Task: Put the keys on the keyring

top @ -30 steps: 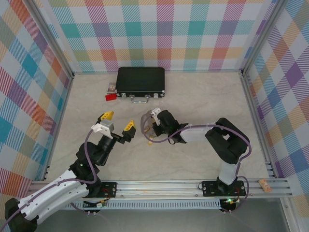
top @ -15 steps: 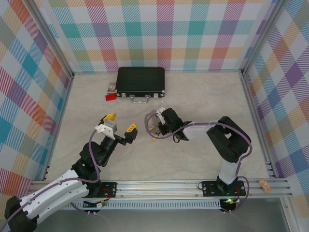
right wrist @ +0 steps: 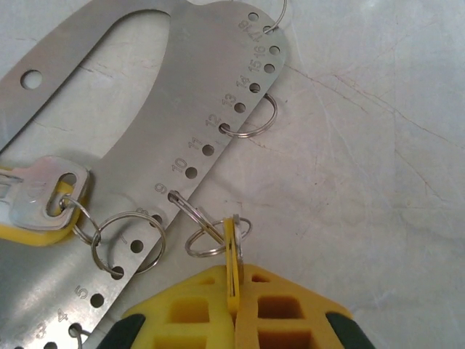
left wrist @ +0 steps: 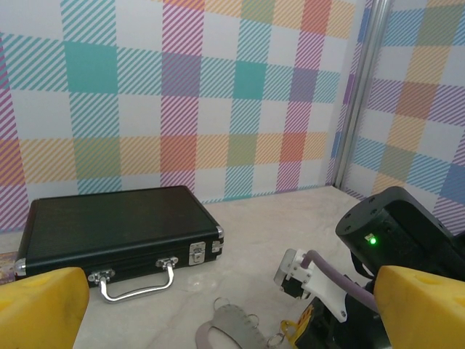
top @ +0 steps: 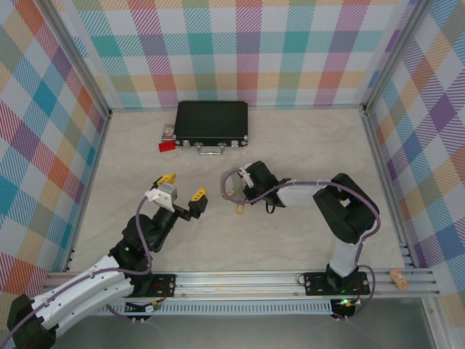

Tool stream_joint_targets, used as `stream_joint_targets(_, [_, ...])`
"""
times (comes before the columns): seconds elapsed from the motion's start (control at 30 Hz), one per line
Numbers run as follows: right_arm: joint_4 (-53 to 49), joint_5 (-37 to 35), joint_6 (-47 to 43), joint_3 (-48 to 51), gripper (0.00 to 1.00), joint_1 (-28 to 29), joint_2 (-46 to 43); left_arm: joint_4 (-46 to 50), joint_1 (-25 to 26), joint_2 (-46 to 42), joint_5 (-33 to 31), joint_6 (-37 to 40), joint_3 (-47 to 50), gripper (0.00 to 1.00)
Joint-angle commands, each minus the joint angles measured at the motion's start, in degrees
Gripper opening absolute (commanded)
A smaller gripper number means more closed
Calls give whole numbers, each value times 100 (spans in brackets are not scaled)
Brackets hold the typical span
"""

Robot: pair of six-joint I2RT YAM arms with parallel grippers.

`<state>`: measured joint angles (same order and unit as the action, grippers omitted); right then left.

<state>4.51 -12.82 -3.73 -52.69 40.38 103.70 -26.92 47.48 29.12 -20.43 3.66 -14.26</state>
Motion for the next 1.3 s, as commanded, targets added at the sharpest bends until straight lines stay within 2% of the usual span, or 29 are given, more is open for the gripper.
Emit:
stream_joint_targets(0.0, [-359, 34, -84, -118, 1, -78, 89, -130, 26, -91, 107, -118, 97, 100])
stream_joint_targets(0.5, [-885, -130, -12, -360, 9, -132, 241, -43, 26, -144, 110, -145, 92, 100])
stream_joint_targets(0.63, [-1091, -349, 169, -434, 22, -133, 229, -62, 26, -135, 114, -147, 99, 100])
stream_joint_targets(1.0, [-1312, -976, 876, -255, 31, -273, -111, -43, 30, -154, 134, -157, 99, 100])
stream_joint_targets(1.27, [-1568, -1074, 1251, -262, 39, -492, -207, 40, 26, -205, 127, -187, 98, 100])
